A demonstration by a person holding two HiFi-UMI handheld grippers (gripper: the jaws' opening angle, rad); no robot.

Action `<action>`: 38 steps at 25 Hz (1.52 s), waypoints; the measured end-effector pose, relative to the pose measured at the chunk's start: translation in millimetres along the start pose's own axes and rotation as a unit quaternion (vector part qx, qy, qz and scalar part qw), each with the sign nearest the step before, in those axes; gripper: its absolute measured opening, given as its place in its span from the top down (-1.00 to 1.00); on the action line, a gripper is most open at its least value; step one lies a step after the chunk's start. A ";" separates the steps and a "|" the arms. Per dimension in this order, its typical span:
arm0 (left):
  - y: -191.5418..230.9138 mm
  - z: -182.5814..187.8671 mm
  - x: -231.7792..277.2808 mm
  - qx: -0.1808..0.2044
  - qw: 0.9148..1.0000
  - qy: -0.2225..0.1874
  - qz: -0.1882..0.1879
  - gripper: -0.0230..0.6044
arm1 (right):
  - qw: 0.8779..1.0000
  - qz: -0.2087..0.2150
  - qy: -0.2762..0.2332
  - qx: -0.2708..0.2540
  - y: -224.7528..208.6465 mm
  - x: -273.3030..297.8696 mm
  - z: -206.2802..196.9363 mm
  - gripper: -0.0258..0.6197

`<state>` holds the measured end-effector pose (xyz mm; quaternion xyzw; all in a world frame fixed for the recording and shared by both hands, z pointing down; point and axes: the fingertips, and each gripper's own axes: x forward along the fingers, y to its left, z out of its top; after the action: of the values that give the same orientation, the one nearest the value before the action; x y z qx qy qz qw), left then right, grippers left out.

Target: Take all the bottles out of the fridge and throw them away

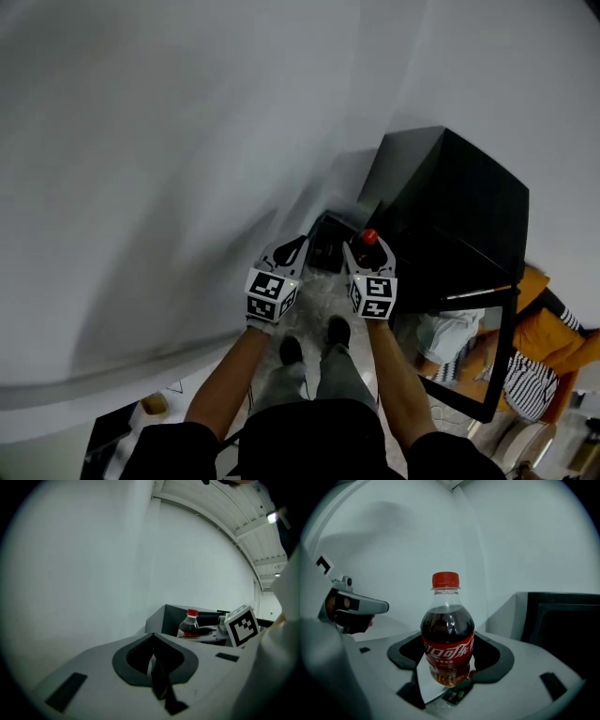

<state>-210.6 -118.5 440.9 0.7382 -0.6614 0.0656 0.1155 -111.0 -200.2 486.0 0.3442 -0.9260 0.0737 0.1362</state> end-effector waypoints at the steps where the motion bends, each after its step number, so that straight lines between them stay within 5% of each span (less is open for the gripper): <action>1: 2.4 -6.2 5.0 -0.004 1.000 0.002 0.002 0.91 | 1.000 0.006 0.005 -0.003 -0.3 7.7 -5.6 -0.04; 14: 30.2 -129.0 79.1 -0.053 0.998 0.028 0.007 0.91 | 0.997 0.053 0.048 -0.020 -15.8 105.9 -113.1 -0.04; 28: 58.8 -289.1 142.7 -0.083 0.995 0.061 -0.002 0.91 | 0.994 0.084 0.074 -0.019 -20.2 180.6 -272.1 -0.04; 38: 67.0 -342.5 153.4 -0.118 0.990 0.078 0.008 0.91 | 0.986 0.087 0.144 -0.004 -31.0 194.4 -362.5 -0.04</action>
<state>-240.0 -184.4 815.2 0.7069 -0.6592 0.0450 0.2524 -158.7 -260.1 891.3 0.2475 -0.9234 0.1308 0.2628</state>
